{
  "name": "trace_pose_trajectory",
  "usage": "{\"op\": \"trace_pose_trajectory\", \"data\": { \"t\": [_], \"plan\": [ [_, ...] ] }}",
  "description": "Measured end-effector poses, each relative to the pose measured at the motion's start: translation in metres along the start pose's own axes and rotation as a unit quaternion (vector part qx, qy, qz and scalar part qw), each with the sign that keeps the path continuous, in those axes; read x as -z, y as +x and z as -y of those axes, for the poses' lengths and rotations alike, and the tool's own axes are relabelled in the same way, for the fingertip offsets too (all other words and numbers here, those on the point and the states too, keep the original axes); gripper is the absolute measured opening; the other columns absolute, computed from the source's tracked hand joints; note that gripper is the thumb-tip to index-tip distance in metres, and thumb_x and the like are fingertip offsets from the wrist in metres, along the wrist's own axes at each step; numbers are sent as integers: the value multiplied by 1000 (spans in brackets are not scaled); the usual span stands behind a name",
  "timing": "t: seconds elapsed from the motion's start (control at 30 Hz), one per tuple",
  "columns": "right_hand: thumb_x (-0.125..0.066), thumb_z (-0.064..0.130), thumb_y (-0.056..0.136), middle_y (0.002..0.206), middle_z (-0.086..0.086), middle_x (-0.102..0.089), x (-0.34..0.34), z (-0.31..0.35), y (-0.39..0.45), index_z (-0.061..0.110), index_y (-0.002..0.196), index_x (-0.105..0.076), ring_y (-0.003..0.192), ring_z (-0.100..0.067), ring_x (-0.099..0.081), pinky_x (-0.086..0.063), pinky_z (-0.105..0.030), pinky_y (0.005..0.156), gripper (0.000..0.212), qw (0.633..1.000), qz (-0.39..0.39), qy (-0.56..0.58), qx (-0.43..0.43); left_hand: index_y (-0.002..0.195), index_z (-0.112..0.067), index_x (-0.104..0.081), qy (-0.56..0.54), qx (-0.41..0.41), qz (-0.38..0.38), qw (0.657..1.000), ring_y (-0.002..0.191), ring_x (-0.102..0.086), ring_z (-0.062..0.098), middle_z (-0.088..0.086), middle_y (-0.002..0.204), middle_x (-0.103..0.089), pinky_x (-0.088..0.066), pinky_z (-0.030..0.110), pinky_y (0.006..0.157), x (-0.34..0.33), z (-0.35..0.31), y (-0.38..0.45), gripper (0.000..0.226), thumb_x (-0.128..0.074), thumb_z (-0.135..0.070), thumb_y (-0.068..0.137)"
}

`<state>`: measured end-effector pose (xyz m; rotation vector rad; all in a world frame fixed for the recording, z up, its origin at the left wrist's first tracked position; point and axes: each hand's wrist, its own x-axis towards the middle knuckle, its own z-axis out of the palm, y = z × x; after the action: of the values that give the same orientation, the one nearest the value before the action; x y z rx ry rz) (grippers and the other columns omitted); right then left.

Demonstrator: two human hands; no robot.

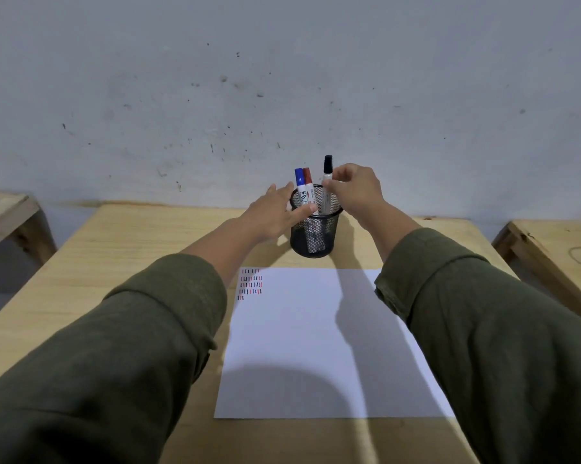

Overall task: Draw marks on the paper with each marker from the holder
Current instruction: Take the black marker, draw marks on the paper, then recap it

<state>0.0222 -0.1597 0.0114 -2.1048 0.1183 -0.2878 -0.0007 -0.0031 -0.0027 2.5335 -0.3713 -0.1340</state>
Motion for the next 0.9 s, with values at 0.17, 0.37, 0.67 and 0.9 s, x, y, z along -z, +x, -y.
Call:
{"op": "trace_pose_trajectory", "data": {
  "t": [0.17, 0.37, 0.67, 0.9],
  "plan": [
    [-66, 20, 85, 83, 1, -60, 19, 27, -6, 16, 89, -58, 83, -15, -57, -46, -28, 78, 10, 996, -40, 76, 38, 148, -13, -19, 19, 12, -72, 997, 148, -4, 22, 7, 158, -21, -13, 52, 118, 11, -2, -7, 73, -32, -57, 91],
    [-65, 19, 86, 100, -14, -70, 41, 67, -36, 16, 92, -61, 91, -20, -64, -49, -27, 78, 8, 990, 4, 94, 101, 133, -16, -50, -66, -84, -221, 969, 134, -41, 20, 4, 141, -51, -28, 29, 110, 53, -36, -34, 45, -39, -40, 96],
    [-61, 20, 90, 79, -1, -64, 31, 75, -128, 13, 88, -62, 77, -16, -60, -48, -17, 64, 7, 980, 118, 102, 123, 105, -20, -67, -157, -114, -230, 954, 101, -62, 8, -2, 103, -72, -35, 1, 78, 70, -45, -106, 20, -58, -16, 87],
    [-73, 36, 79, 85, -3, -65, 34, 62, -165, 14, 94, -65, 61, -15, -61, -48, -22, 57, 28, 987, 120, 104, -6, 94, -17, -67, -201, -41, -270, 941, 86, -58, 9, 1, 96, -71, -33, -5, 65, 58, -18, -148, 12, -60, -16, 85]
  ]
}}
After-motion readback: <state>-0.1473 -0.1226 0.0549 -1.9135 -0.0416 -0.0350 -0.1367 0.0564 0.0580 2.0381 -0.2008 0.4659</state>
